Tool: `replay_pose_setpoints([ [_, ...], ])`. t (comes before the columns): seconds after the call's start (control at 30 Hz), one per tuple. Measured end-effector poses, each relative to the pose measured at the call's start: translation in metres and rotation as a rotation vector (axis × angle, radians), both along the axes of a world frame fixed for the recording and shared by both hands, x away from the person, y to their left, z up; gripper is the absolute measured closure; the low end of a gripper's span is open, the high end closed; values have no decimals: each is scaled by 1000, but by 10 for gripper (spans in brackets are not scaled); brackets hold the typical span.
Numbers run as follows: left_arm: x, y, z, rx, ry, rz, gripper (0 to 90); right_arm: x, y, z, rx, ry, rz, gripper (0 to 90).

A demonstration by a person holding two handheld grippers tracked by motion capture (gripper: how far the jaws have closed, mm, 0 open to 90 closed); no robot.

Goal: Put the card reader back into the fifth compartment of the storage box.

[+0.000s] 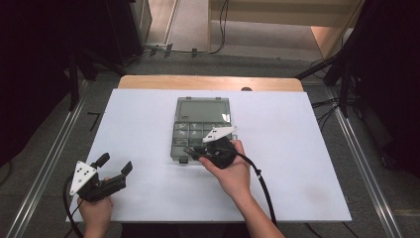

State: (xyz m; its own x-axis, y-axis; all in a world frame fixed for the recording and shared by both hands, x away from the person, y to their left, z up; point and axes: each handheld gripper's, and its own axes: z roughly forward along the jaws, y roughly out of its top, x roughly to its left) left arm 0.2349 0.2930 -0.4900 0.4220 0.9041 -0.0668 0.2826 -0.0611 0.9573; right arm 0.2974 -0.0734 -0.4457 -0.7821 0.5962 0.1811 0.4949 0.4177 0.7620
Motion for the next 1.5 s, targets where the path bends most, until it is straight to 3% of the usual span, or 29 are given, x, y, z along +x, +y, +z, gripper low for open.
replay_pose_setpoints([
  [0.7, 0, 0, 0, -6, 1, -2, 136, 24, 26, -3, -18, 10, 6, 717],
  [1.27, 1, 1, 0, -7, 1, -3, 136, 40, 41, -13, -49, 20, -59, 714],
  [1.3, 1, 1, 0, -9, 1, -4, 136, 41, 41, -14, -19, 23, -56, 603],
  [1.43, 1, 1, 0, -9, 1, -4, 136, 41, 39, -11, 28, 20, -62, 273],
  [1.47, 1, 1, 0, -9, 1, -4, 136, 41, 39, -11, 28, 20, -62, 273],
  [1.5, 1, 1, 0, -9, 0, -4, 136, 41, 36, -8, 48, 12, -74, 108],
])
